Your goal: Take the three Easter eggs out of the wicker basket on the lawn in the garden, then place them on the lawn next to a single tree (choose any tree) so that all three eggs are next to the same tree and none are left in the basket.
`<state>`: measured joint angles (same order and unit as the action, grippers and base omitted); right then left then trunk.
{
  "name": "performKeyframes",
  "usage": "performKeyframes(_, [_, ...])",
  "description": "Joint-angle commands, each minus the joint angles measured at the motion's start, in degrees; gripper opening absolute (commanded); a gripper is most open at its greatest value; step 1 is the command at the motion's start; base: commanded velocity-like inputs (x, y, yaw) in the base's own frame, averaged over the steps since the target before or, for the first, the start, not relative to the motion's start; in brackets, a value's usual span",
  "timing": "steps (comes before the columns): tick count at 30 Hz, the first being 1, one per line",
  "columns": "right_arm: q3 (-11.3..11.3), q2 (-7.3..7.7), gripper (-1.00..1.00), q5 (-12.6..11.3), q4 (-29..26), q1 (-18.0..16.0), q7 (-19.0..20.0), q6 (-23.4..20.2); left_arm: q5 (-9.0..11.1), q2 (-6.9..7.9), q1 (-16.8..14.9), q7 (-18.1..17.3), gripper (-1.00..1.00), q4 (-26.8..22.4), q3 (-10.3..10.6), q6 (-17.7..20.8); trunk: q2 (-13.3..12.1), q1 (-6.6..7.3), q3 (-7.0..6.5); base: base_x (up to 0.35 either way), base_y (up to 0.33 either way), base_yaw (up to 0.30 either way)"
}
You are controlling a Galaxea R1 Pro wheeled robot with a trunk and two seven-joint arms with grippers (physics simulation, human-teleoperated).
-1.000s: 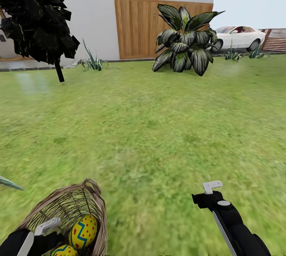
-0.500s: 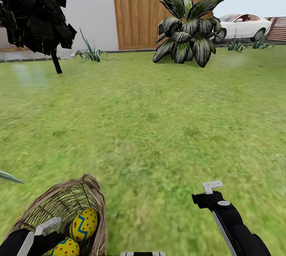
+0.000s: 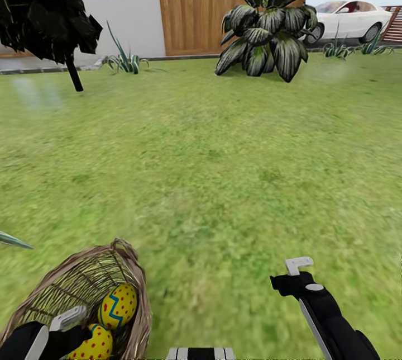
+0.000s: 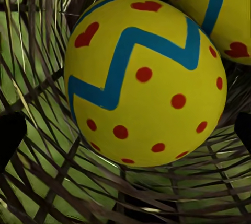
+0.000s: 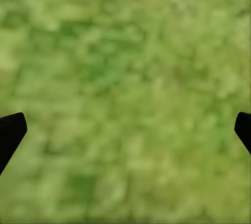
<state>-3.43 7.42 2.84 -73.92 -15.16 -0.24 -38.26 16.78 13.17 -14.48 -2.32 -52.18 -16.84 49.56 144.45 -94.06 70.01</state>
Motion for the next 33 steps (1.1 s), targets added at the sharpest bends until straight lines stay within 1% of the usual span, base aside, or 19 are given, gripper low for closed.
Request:
performKeyframes(1, [-0.1,0.08,1.00,0.3,-0.2,0.0,0.0,-0.3,-0.3,-0.03,0.0,-0.2,1.00,0.0,-0.1,0.3,0.0,-0.01,0.28,0.000,0.000,0.000])
performKeyframes(10, [-0.1,0.13,1.00,0.1,-0.5,0.0,0.0,-0.3,-0.3,-0.22,0.0,-0.2,1.00,0.0,-0.1,0.1,0.2,-0.24,2.27,0.000,0.000,0.000])
performKeyframes(17, [-0.2,0.05,1.00,0.1,-0.4,0.0,0.0,-0.3,-0.3,-0.67,0.0,-0.3,1.00,0.0,0.0,0.1,0.2,-0.24,2.27,0.006,0.000,0.000])
performKeyframes(22, [-0.2,0.01,1.00,0.1,-0.3,0.0,0.0,-0.3,-0.3,-0.69,0.0,-0.3,1.00,0.1,0.0,0.1,0.2,-0.24,2.27,0.212,0.000,0.000])
performKeyframes(33, [-0.2,-0.02,1.00,0.1,-0.3,0.0,0.0,-0.3,-0.3,-0.77,0.0,-0.2,1.00,0.1,0.0,0.1,0.2,-0.24,2.27,0.006,0.000,0.000])
